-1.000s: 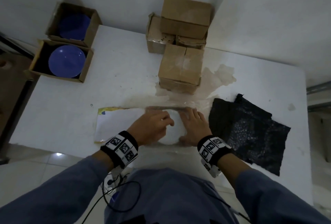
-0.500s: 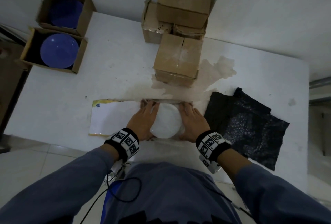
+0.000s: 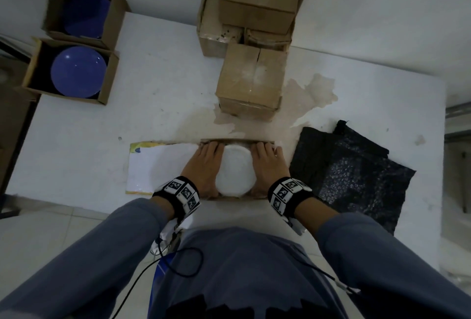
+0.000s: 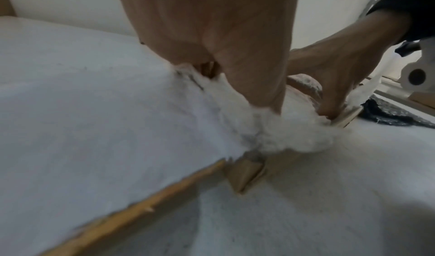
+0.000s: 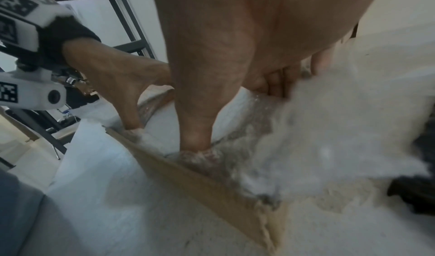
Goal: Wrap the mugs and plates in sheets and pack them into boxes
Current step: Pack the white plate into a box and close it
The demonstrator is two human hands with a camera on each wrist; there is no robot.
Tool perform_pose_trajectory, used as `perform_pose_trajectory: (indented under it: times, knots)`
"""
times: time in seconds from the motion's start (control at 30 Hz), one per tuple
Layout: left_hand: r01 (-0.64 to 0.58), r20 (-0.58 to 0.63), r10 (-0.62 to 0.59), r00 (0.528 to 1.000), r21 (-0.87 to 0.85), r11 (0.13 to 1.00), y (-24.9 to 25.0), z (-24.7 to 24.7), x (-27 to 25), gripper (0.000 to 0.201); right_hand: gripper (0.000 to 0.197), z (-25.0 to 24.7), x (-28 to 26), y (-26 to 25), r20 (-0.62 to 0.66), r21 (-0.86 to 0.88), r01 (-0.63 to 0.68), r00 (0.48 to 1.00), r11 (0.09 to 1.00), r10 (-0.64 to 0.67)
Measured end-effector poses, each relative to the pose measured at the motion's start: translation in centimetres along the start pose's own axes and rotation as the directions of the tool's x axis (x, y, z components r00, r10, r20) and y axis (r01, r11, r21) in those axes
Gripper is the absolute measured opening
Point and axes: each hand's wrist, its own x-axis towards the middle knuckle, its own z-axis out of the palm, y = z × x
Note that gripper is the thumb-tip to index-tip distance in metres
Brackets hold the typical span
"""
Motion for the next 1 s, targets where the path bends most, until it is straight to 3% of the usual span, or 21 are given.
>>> perform_pose_trajectory:
  times: [0.1, 0.23, 0.3, 0.5, 0.7, 0.87, 1.0]
  knots:
    - [-0.064, -0.023, 0.062, 0.998, -0.057, 0.996, -1.0, 0.1, -0.4, 0.12, 0.074, 0.5, -0.3, 0.2, -0.092, -0.012, 0.006, 0.996, 1.0, -0.007]
    - [-0.1, -0.009, 0.1, 0.995, -0.034, 0.994, -1.4, -0.2, -0.4, 0.119, 0.122, 0.3, -0.6, 0.9, -0.031, 0.046, 0.037, 0.999, 0.998, -0.035]
    - [-0.094, 0.003, 0.094, 0.996, -0.005, 0.996, -0.9, -0.5, -0.1, 0.121, 0.132, -0.3, -0.5, 1.0, 0.066, 0.045, 0.018, 0.998, 0.999, -0.021]
    - [0.016, 0.015, -0.018, 1.0, 0.077, 0.997, 0.2, -0.2, 0.5, 0.116, 0.122, -0.3, 0.3, 0.1, 0.121, 0.036, -0.046, 0.992, 0.998, 0.042]
    - [0.067, -0.013, -0.066, 0.998, 0.137, 0.988, 0.8, 0.5, 0.5, 0.115, 0.112, -0.3, 0.2, 0.0, 0.081, -0.004, -0.043, 0.996, 0.999, 0.043]
    - [-0.019, -0.048, 0.02, 0.999, 0.022, 1.0, -0.1, 1.3, -0.3, 0.133, 0.124, 0.3, -1.0, 0.4, 0.009, 0.068, -0.005, 1.0, 0.998, 0.005]
    - [-0.133, -0.05, 0.132, 0.99, -0.019, 0.991, -1.6, 1.3, -1.0, 0.119, 0.13, 0.5, -1.7, 0.8, 0.058, 0.158, 0.019, 0.998, 0.987, -0.028]
